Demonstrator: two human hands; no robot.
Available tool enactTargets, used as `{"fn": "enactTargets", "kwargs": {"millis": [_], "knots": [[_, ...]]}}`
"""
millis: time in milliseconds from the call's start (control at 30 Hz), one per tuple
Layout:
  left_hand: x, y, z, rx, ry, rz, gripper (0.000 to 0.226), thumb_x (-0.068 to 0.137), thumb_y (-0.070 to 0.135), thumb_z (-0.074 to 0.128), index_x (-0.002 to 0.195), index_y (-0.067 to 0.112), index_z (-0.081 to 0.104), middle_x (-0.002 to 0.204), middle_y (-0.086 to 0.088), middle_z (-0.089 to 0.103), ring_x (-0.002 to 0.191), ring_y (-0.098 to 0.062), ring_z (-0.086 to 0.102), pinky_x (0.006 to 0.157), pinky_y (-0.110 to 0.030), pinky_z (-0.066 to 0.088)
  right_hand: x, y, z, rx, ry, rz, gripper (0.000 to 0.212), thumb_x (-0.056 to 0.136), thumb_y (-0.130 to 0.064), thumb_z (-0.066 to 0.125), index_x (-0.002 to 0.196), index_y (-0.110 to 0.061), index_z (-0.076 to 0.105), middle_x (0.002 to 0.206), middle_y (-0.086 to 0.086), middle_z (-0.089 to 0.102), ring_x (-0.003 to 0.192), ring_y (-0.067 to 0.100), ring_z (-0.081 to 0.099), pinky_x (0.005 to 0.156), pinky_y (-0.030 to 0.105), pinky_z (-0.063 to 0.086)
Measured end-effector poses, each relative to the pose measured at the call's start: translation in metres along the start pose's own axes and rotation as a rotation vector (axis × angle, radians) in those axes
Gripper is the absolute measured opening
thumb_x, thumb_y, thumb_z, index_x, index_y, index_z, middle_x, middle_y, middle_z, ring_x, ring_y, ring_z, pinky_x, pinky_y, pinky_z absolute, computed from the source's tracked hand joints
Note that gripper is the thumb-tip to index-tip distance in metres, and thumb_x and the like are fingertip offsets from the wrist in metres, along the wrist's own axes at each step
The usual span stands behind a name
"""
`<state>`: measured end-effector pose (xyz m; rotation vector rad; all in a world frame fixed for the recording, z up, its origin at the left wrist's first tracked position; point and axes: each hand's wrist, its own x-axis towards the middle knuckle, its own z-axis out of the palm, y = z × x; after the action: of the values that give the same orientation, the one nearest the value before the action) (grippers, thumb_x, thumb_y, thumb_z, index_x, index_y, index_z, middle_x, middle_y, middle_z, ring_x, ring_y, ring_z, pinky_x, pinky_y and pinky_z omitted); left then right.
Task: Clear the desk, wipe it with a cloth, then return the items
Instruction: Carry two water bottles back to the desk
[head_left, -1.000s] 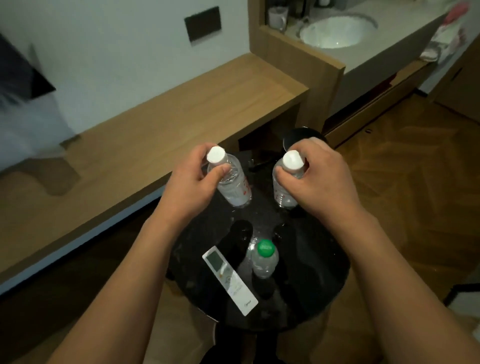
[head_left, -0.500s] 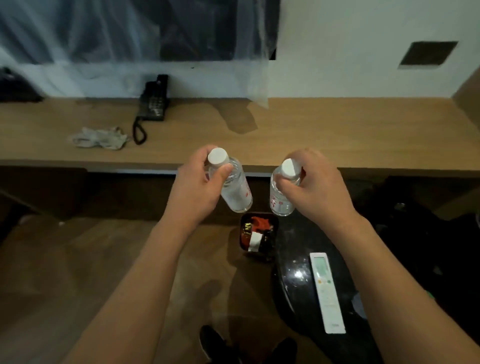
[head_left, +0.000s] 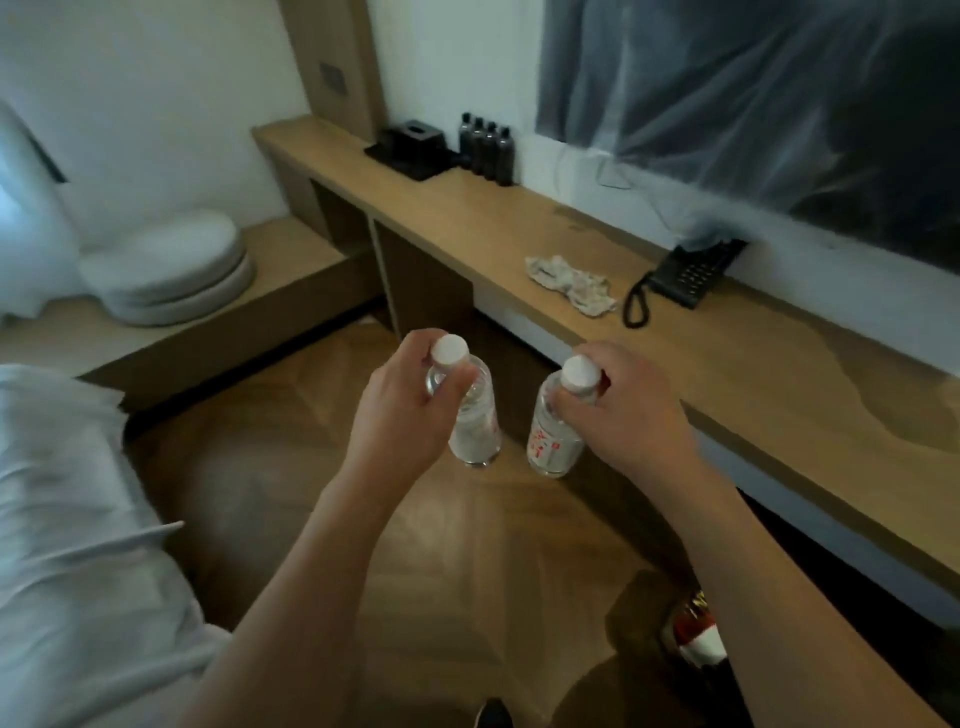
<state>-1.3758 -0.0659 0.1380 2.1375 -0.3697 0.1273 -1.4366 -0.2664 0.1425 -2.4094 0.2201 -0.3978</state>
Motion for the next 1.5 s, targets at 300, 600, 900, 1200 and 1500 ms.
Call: {"fn": "enactTargets", "kwargs": {"millis": [300, 600, 900, 1200, 1500], "knots": [[0.019, -0.088, -0.088, 0.117, 0.279, -0.199, 0.025, 0.096, 0.037, 0.063, 0.117, 0.026, 0.057, 0.103, 0.012, 0.065, 0.095, -0.007, 0.063, 0.076, -0.027, 0.051, 0.087, -0.074, 0.119, 0.088, -0.211, -0.26, 0.025, 0.083, -0.035, 0.073, 0.101, -0.026, 0.057, 0.094, -0.011, 0.057, 0.085, -0.004, 0.054, 0.069, 0.012, 0.041], [0.133, -0.155, -0.106, 0.078, 0.424, -0.325, 0.019, 0.094, 0.029, 0.068, 0.111, 0.025, 0.059, 0.096, 0.016, 0.063, 0.09, -0.004, 0.064, 0.077, -0.028, 0.055, 0.224, -0.083, 0.206, 0.131, -0.358, -0.387, 0.026, 0.081, -0.033, 0.074, 0.101, -0.024, 0.06, 0.094, -0.011, 0.058, 0.084, 0.002, 0.058, 0.074, 0.021, 0.05], [0.278, -0.198, -0.138, 0.079, 0.486, -0.327, 0.024, 0.093, 0.029, 0.068, 0.115, 0.022, 0.061, 0.101, 0.01, 0.067, 0.095, -0.009, 0.066, 0.074, -0.022, 0.052, 0.381, -0.107, 0.263, 0.182, -0.365, -0.405, 0.027, 0.081, -0.034, 0.075, 0.1, -0.028, 0.057, 0.095, -0.012, 0.056, 0.087, 0.005, 0.059, 0.074, 0.023, 0.053], [0.413, -0.307, -0.195, 0.072, 0.482, -0.37, 0.028, 0.094, 0.028, 0.068, 0.119, 0.017, 0.062, 0.108, 0.003, 0.069, 0.101, -0.014, 0.065, 0.081, -0.032, 0.056, 0.515, -0.161, 0.39, 0.195, -0.413, -0.389, 0.023, 0.082, -0.033, 0.074, 0.099, -0.028, 0.06, 0.092, -0.016, 0.056, 0.086, 0.004, 0.058, 0.073, 0.026, 0.055], [0.592, -0.404, -0.304, 0.095, 0.424, -0.3, 0.032, 0.091, 0.033, 0.071, 0.119, 0.02, 0.061, 0.108, 0.006, 0.068, 0.1, -0.012, 0.063, 0.083, -0.033, 0.054, 0.676, -0.26, 0.488, 0.148, -0.366, -0.38, 0.024, 0.082, -0.033, 0.074, 0.1, -0.024, 0.062, 0.095, -0.01, 0.06, 0.088, 0.006, 0.059, 0.073, 0.029, 0.057]]}}
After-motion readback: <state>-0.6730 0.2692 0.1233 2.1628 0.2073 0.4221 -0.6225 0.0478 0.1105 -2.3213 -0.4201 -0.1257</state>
